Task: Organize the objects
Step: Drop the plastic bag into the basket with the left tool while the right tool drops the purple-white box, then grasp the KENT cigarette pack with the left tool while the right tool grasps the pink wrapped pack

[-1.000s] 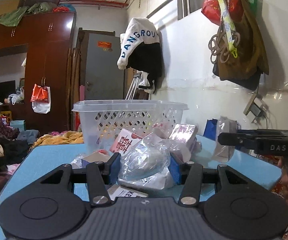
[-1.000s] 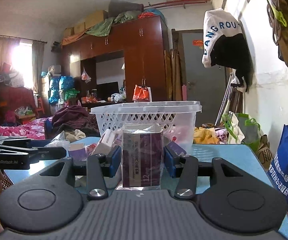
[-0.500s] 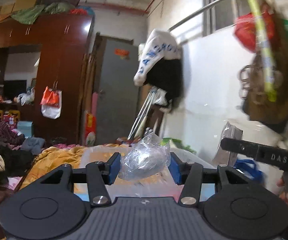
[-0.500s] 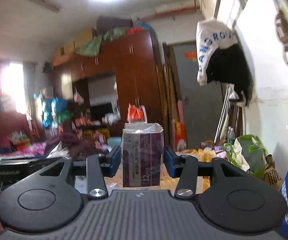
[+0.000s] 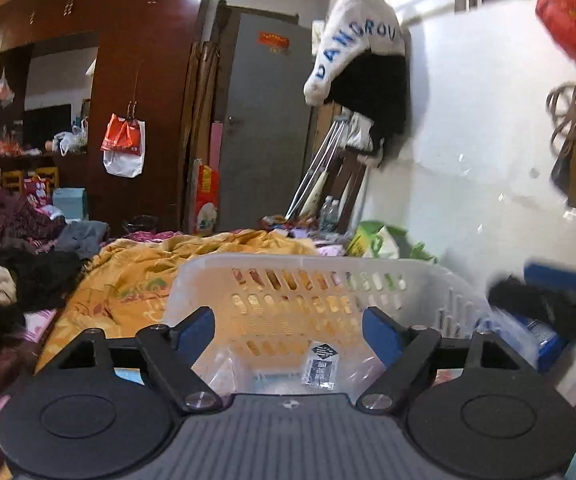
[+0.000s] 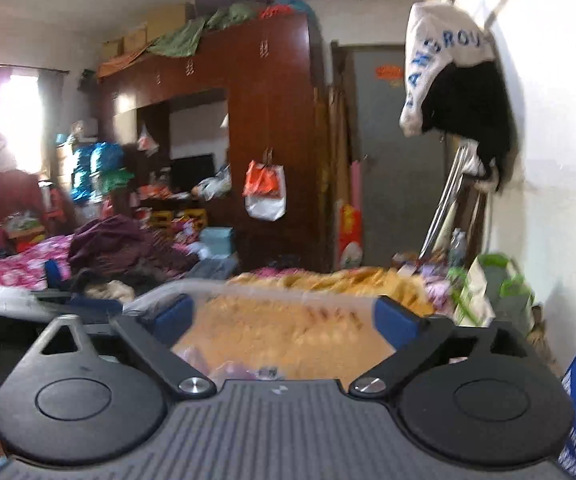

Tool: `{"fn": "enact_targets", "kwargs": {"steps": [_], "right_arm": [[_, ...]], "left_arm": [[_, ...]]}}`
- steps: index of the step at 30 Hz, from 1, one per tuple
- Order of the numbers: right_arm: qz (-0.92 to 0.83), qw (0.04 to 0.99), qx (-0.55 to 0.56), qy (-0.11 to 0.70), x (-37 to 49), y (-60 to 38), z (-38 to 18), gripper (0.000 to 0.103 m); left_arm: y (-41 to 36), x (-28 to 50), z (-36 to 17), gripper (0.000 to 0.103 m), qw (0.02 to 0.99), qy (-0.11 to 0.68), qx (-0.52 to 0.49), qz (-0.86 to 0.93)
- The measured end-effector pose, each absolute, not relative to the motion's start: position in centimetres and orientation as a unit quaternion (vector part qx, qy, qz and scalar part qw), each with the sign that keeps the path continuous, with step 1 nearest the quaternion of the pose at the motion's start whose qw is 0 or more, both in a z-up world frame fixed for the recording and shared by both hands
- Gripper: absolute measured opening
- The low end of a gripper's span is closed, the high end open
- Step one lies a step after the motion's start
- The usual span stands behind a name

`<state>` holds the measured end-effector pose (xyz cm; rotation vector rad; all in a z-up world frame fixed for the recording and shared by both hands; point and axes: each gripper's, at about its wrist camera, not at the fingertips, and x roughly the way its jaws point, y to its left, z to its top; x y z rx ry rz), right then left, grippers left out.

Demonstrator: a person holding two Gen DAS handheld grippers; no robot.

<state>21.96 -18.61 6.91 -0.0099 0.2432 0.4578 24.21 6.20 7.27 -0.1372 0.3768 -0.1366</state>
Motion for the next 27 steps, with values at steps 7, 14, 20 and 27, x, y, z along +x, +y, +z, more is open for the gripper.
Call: {"fn": "enact_targets", "kwargs": {"steps": [7,14,20,27], "right_arm": [[0.246,0.959,0.025,0.140,12.9,-22.4,1.1,0.103],[0.245,0.952,0.032,0.182,8.7,-22.1,-2.5,0.103],[0.243,0.945,-0.021,0.219,9.4,-19.3,-3.6,0.089],[0.216,0.948,-0.058,0.228,8.9,-17.8,-4.7,0.052]], "left_arm": [[7.4,12.4,3.8,0.092,0.980,0.163,-0.048,-0.103],[6.1,8.6,-1.4,0.092,0.967,0.222,-0.023,-0.119],[5.4,8.2,-2.8,0.092,0.964,0.235,0.016,-0.126],[6.1,9.0,-4.0,0.092,0.957,0.259,0.007,-0.131]]}}
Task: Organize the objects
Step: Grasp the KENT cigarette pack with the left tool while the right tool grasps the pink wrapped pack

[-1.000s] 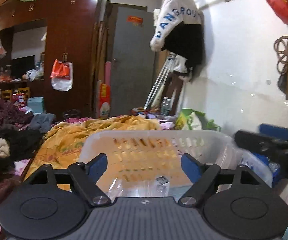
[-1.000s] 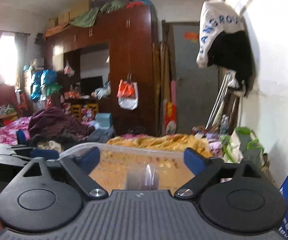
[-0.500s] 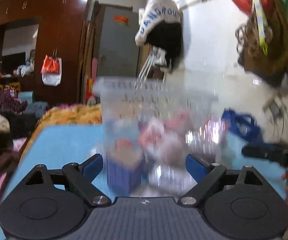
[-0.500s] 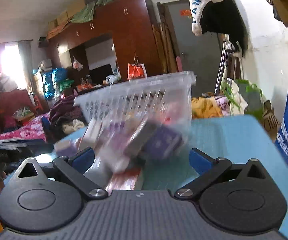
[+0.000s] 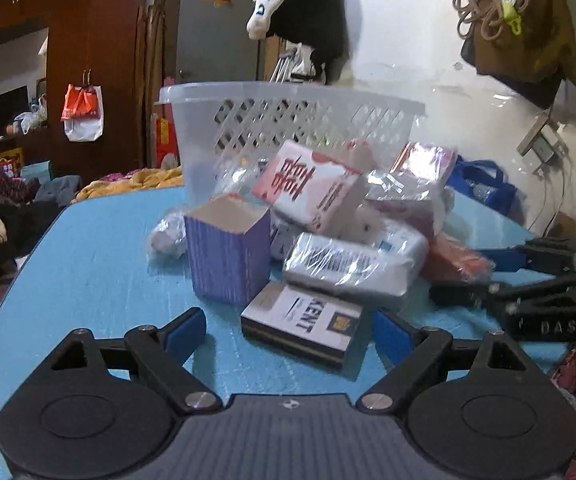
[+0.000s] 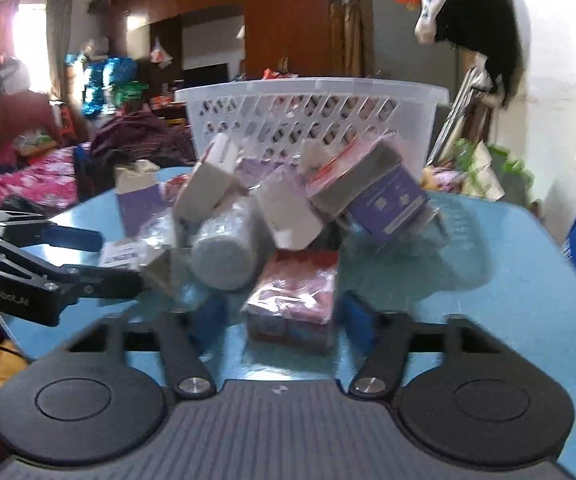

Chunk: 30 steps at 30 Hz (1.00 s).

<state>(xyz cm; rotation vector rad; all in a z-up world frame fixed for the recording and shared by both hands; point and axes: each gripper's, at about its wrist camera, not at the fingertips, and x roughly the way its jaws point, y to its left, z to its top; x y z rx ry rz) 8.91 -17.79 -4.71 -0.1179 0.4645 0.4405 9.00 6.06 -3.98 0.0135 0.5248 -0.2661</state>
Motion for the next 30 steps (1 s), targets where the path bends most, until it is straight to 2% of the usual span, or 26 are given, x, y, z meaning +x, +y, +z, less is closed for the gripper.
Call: {"fn": "enact_targets", "kwargs": {"steps": [12,13,14,16,21,30], "right_arm": [[0.220,0.950,-0.041,0.217,8.2,-20.2,-4.4,0.052],[0.220,0.951,-0.039,0.215,8.3,-20.2,-4.1,0.052],[0.221,0.951,-0.037,0.213,8.3,-20.3,-4.0,0.052],[0.223,0.952,-0.036,0.208,8.2,-20.5,-3.7,0.052],[0.225,0.952,-0.033,0.203,8.1,-20.8,-3.5,0.052],[0.220,0.956,-0.030,0.193,8.2,-21.6,-3.2,0.052]], "left_arm": [[4.7,8.7,-4.5,0.091,0.963,0.239,0.026,-0.125],[4.5,8.6,-4.5,0.086,0.963,0.236,0.026,-0.125],[4.4,8.5,-4.5,0.076,0.964,0.231,0.027,-0.128],[4.1,7.9,-4.5,0.070,0.967,0.220,0.038,-0.123],[3.9,6.7,-4.5,0.069,0.971,0.203,0.058,-0.111],[6.2,6.2,-3.3,0.069,0.978,0.185,0.027,-0.096]]}}
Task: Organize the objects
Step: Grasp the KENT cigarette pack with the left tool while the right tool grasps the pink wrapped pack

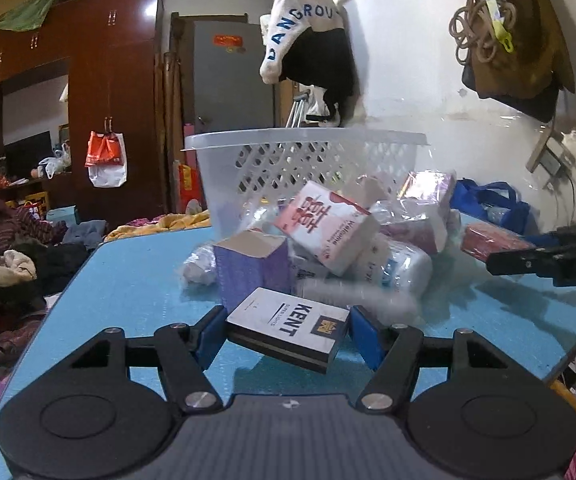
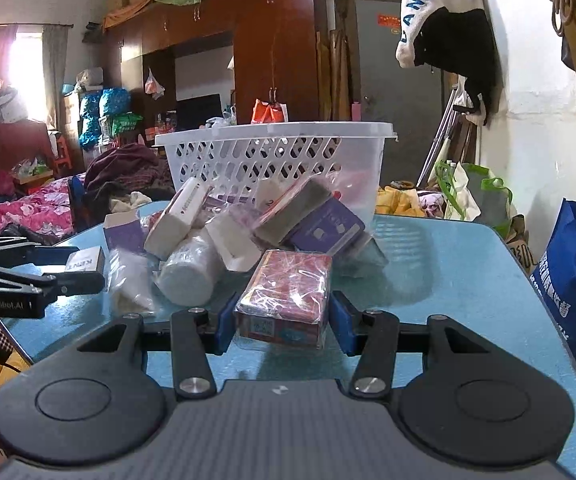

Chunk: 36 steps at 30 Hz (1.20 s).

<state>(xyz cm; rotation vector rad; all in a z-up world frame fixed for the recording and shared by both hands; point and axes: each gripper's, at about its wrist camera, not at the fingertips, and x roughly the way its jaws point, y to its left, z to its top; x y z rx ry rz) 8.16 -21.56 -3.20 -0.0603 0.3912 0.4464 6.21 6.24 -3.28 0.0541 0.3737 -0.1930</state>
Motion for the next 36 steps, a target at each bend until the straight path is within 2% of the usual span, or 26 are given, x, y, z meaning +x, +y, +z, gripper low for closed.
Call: {"fn": "enact_targets", "kwargs": {"steps": [24,36], "right_arm": [[0.218,0.961,-0.034,0.165,7.1,-21.9,-2.4,0.052],[0.237,0.967,-0.021,0.090,5.1,-22.0,0.1,0.052]], "left_arm": [[7.5,5.7,-2.2,0.069,0.985,0.159,0.008,-0.073],[7.7,5.3,0.3,0.069,0.989,0.123,-0.014,-0.079]]}}
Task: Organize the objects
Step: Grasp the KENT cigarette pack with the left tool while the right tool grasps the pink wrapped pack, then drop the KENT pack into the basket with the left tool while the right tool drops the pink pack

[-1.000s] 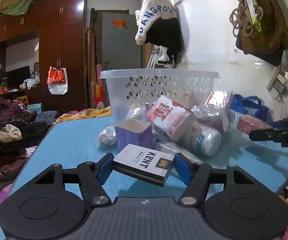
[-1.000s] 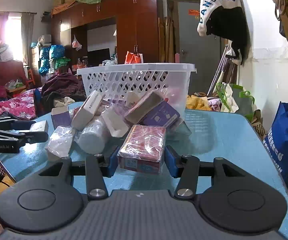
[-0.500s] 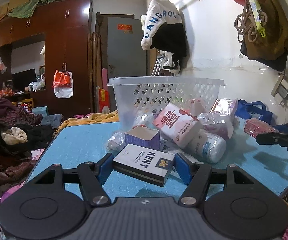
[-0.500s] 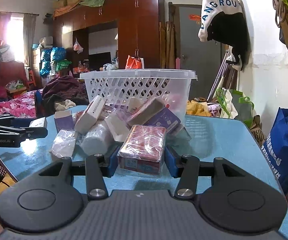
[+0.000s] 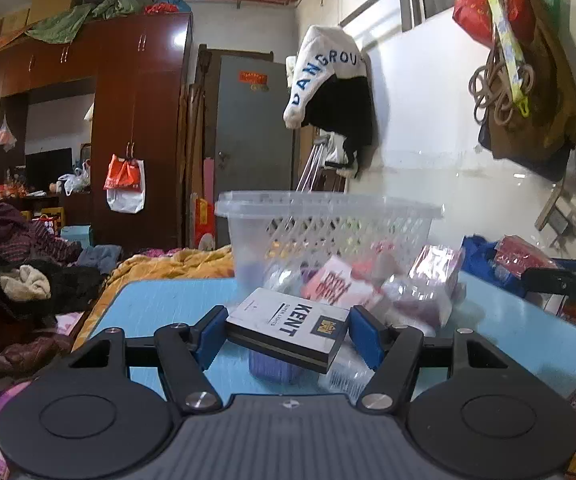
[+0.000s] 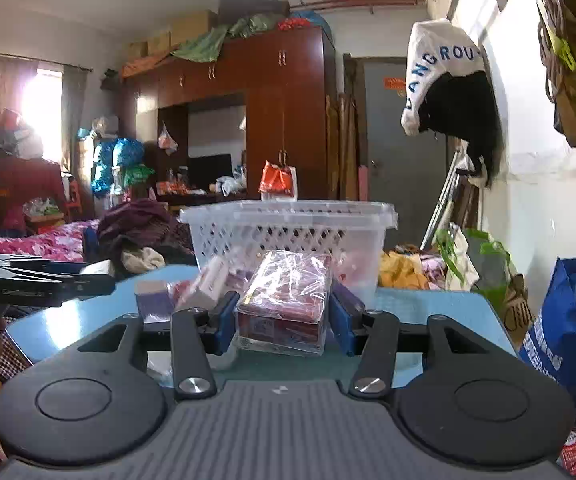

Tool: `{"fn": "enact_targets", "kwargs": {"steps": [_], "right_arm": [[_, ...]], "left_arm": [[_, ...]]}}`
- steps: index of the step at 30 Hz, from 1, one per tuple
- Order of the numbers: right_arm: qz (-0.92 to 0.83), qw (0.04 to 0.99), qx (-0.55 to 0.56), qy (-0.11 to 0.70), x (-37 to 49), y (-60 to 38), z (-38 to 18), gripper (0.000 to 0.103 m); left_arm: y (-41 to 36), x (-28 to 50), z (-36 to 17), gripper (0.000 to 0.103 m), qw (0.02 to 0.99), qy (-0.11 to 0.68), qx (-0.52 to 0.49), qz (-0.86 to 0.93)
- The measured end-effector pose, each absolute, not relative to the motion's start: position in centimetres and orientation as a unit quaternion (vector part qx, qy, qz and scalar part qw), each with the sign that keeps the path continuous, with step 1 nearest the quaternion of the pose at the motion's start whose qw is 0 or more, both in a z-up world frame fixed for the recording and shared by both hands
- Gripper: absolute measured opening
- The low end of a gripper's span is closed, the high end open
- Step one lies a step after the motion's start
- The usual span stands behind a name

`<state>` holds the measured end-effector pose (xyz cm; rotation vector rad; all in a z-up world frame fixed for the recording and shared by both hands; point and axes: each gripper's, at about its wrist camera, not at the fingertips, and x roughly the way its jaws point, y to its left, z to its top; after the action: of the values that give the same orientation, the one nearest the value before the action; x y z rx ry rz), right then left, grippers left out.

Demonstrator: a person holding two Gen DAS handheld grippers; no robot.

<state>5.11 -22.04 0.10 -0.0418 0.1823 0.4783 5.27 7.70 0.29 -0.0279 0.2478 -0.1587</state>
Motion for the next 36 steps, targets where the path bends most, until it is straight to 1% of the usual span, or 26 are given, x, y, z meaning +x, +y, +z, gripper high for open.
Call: {"fn": "enact_targets", "kwargs": {"steps": [5,8,11,15,19,23,24,25,26,27,28,30,31,32,36], "right_arm": [[0.253,0.964,-0.021,0.077,6.3,-21.1,1.8,0.052],[0.263,0.962,-0.025,0.066,8.2,-20.2,3.6,0.052],[0.253,0.964,-0.039,0.067,11.9,-19.0,5.6,0.052],[0.247,0.965,-0.056,0.066,17.3,-17.6,7.6,0.052],[0.220,0.967,-0.091,0.088,20.8,-16.1,8.0,0.052],[0.224,0.964,-0.095,0.106,21.8,-15.7,7.4,0.052],[0.225,0.964,-0.095,0.109,21.9,-15.6,7.2,0.054],[0.221,0.964,-0.099,0.113,22.0,-15.5,7.0,0.068],[0.211,0.964,-0.108,0.118,21.9,-15.3,6.7,0.079],[0.198,0.966,-0.117,0.116,21.8,-15.3,6.6,0.094],[0.190,0.970,-0.117,0.101,21.3,-15.7,6.4,0.096],[0.206,0.970,-0.082,0.099,20.3,-17.1,6.5,0.096],[0.217,0.969,-0.063,0.103,19.7,-17.8,6.7,0.100],[0.220,0.968,-0.056,0.103,18.8,-18.4,6.6,0.102],[0.191,0.976,-0.081,0.067,14.3,-19.9,5.0,0.103]], "left_arm": [[7.4,6.7,2.6,0.069,0.989,0.106,-0.026,-0.097],[7.4,8.7,4.9,0.069,0.989,0.097,-0.037,-0.107],[7.0,12.7,7.9,0.069,0.989,0.098,-0.039,-0.101],[6.5,19.0,10.4,0.069,0.986,0.133,-0.049,-0.094],[5.7,24.3,9.7,0.069,0.980,0.182,-0.049,-0.057],[5.5,26.8,8.5,0.070,0.976,0.205,-0.058,-0.052],[5.6,27.0,8.3,0.070,0.976,0.204,-0.058,-0.060],[5.6,27.2,8.1,0.077,0.975,0.202,-0.053,-0.070],[5.5,27.2,7.9,0.090,0.975,0.204,-0.047,-0.077],[5.5,27.1,7.8,0.092,0.975,0.206,-0.042,-0.075],[5.6,26.9,7.7,0.092,0.975,0.204,-0.043,-0.071],[5.8,26.2,7.8,0.092,0.977,0.197,-0.046,-0.073],[6.0,25.6,7.8,0.092,0.977,0.194,-0.048,-0.072],[6.0,24.9,7.8,0.092,0.978,0.191,-0.047,-0.070],[6.4,19.8,7.3,0.093,0.984,0.153,-0.039,-0.081]]}}
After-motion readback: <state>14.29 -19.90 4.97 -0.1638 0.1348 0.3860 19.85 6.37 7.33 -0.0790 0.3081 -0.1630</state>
